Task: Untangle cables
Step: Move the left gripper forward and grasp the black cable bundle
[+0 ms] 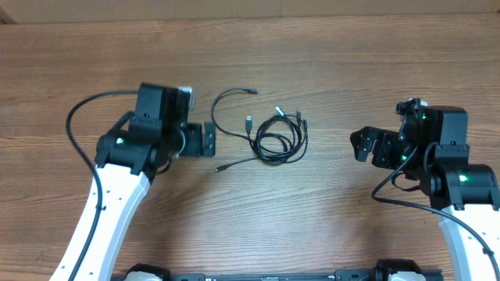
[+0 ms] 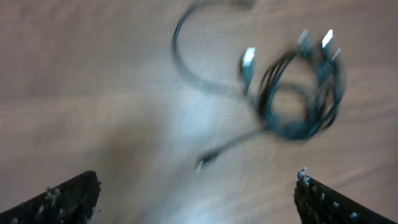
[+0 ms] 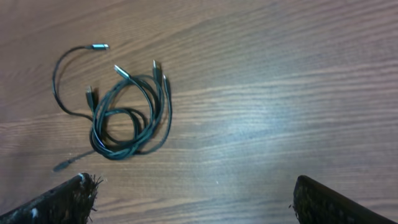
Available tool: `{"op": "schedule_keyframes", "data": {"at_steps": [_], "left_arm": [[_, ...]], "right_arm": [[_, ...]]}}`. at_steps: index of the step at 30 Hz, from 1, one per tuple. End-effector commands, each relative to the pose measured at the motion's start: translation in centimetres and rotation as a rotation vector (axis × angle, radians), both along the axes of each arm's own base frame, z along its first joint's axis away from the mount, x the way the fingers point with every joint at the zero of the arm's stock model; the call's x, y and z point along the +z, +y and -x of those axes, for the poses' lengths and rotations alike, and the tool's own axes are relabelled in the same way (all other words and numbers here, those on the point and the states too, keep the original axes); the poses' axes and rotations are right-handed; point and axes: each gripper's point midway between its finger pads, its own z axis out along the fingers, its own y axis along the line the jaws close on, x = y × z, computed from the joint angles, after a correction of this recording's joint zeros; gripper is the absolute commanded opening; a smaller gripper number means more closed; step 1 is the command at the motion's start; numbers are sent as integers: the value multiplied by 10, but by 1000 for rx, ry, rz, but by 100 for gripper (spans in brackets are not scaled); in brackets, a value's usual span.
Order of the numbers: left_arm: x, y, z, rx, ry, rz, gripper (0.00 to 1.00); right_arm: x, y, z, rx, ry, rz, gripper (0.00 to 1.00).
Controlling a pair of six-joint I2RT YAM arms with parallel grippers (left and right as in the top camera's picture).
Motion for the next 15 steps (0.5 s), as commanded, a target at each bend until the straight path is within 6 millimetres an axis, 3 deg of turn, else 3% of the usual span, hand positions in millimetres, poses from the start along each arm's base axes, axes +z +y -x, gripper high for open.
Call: {"op": "schedule_keyframes", "data": {"at_steps": [1,8,15], "left_arm": [[9,-23,-24,-41,-64,63,100],[-13,-69,-58,-149,-126,62,100],[-71,-108,-51,-239,-1,29,95]], "right_arm": [[16,4,-5,15,-48,-13,100],[15,6,-4,21,-43,-22,100],[16,6,-4,21,-45,-22,100]]}}
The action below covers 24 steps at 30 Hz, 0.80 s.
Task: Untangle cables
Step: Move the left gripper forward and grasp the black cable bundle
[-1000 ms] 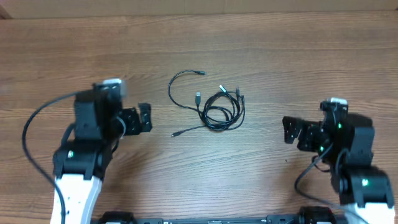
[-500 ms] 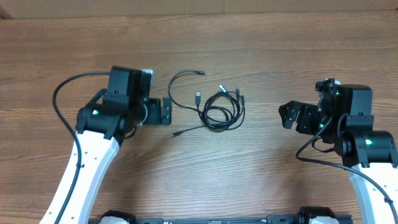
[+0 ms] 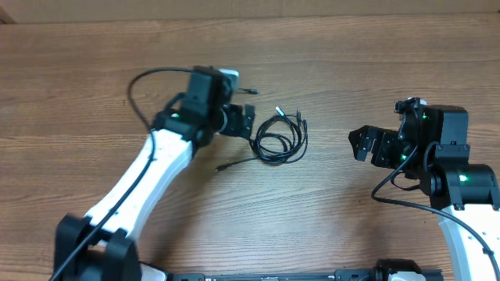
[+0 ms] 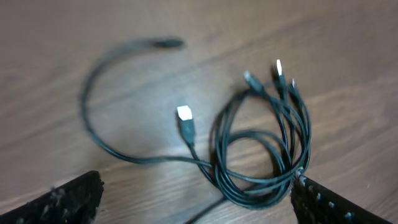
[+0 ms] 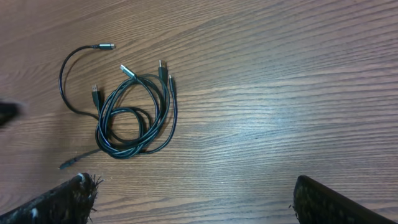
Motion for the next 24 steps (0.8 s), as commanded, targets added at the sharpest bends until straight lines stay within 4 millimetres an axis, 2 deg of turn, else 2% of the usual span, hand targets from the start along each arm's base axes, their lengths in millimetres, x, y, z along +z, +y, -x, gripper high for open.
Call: {"op": "schedule_keyframes", "data": {"at_steps": [1,5,9,13,20,24], "left_arm": [[-21,-20,4,-60,43,-18,94],[-50,-40,9,-106,87,-42,88],[-69,-58,5,-133,74,-51,78],[-84,-62,-10,-107,18,-94,79],[-98,-63,-29,-80,-42,-119,79],[-105,-68,-33,-81,-52,-111,72]], "right_arm": [[15,3,-4,9,-42,-6,100],[15,3,-4,9,-42,-6,100],[14,3,-4,9,-42,-6,100],[13,3,-3,9,-34,-6,100],[12,3,-1,9,-27,-6,100],[12,3,-1,9,-27,-6,100]]}}
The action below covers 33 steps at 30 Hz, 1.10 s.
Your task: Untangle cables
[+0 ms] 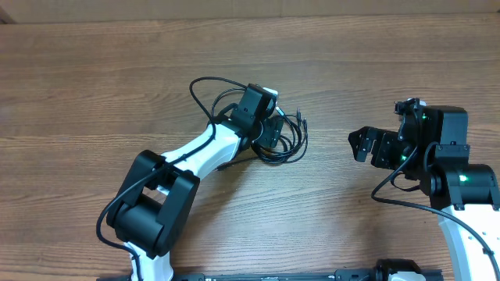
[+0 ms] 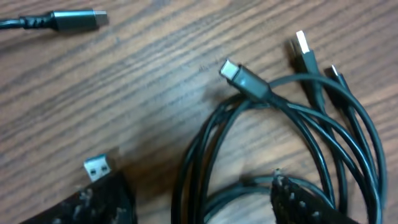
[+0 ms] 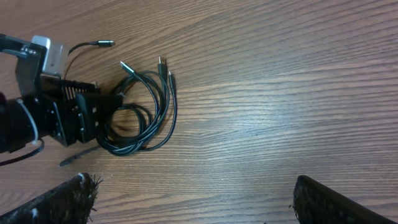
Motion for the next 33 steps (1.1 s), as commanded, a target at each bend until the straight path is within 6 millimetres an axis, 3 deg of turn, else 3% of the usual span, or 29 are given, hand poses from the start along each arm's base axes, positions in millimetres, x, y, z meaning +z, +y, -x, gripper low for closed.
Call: {"op": "schedule_keyframes", "data": {"at_steps": [1,8,15,21,23,30,33], "left_arm": [[-5,-5,-6,0,-15,-11,70],[-15,-7,-4,3,1,-14,57],[-18,-15,8,-14,40,-4,6],[-15,-17,14,-27,53,-11,4],[5,-25,9,-40,27,33,4],[118,-52,-7,-33,-87,242,4],[143,-50,-3,-3,-86,281,4]], "right_arm": [[14,2,-4,8,-38,-4,100],[14,2,-4,8,-39,-4,100],[14,2,-4,8,-38,-5,100],[13,2,-4,8,-37,-5,100],[11,3,-5,9,-30,-6,100],[-2,15,-16,51,15,-76,100],[-10,21,-25,54,39,-118,100]]}}
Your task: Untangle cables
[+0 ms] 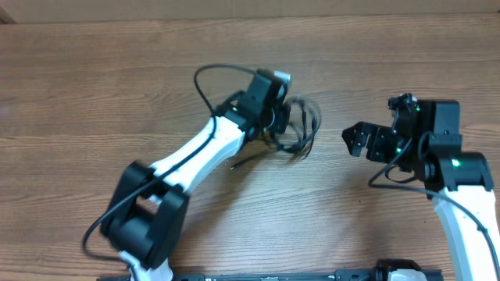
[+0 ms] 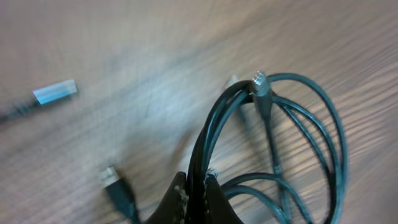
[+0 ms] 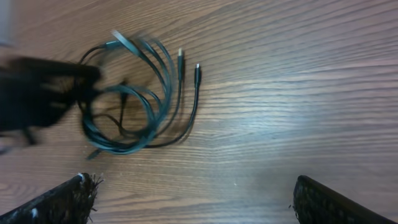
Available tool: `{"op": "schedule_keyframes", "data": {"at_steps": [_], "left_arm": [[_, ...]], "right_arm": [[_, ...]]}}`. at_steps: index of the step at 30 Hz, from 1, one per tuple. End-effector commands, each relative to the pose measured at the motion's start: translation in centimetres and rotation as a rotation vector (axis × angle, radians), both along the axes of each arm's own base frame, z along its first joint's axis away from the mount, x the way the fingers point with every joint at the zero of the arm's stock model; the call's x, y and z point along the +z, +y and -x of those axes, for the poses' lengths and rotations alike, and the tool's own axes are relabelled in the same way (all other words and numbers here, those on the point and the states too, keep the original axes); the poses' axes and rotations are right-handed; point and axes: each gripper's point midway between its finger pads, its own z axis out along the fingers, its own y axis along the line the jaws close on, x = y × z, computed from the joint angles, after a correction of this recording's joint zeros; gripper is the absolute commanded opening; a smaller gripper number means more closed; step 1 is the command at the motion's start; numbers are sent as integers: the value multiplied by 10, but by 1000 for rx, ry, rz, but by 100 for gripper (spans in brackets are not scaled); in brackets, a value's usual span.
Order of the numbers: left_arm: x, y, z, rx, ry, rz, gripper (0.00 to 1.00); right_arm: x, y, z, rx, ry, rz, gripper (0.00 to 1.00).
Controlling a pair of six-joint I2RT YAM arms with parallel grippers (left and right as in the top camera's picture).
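A tangle of black cables (image 1: pixel 301 131) shows blurred near the table's middle, its coil (image 3: pixel 163 73) spread out to the right of my left gripper (image 1: pixel 273 119). In the left wrist view my left gripper (image 2: pixel 196 186) is shut on a few coil strands (image 2: pixel 214 118), and plug ends (image 2: pixel 260 81) stick out around them. One loose cable end (image 1: pixel 244 160) trails onto the wood below the gripper. My right gripper (image 1: pixel 361 140) stands open to the right of the bundle, its fingers (image 3: pixel 62 205) wide apart with nothing between them.
The wooden table (image 1: pixel 94 78) carries only the cables. A loose USB plug (image 2: pixel 55 92) lies to the left of the held strands. The left arm's own black cable (image 1: pixel 205 74) loops above its wrist.
My left gripper was open around the coil's left side and is now shut on its strands. The bundle has shifted right and looks blurred. My right gripper sits slightly further left.
My left gripper stood open well left of the cables, then nearer, just left of the coil. Then it was down at the coil with strands between its open fingers. Now it grips them. My right gripper stayed open at the right throughout.
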Motion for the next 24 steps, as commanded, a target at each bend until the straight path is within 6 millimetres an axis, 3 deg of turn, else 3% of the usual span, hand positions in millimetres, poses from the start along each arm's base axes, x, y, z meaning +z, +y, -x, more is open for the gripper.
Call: {"op": "schedule_keyframes", "data": {"at_steps": [1,5,14,16,20,22,24], "left_arm": [[67,-11,3,15,-44,141,4],[75,-22,19,-49,2,198,4],[76,-29,28,-73,54,248,4],[77,-29,28,-73,54,248,4],[77,-29,29,-73,54,248,4],[76,-28,28,-69,53,243,4],[72,-23,27,-49,53,216,4]], "right_arm": [[4,13,-12,28,-2,-70,100],[-4,28,-26,71,2,-123,86],[-23,63,-44,79,48,-181,86],[-28,69,-45,93,58,-174,80],[-44,67,-45,71,98,-121,56],[-51,59,-47,21,118,-91,38],[-55,49,-49,-37,125,-50,13]]}}
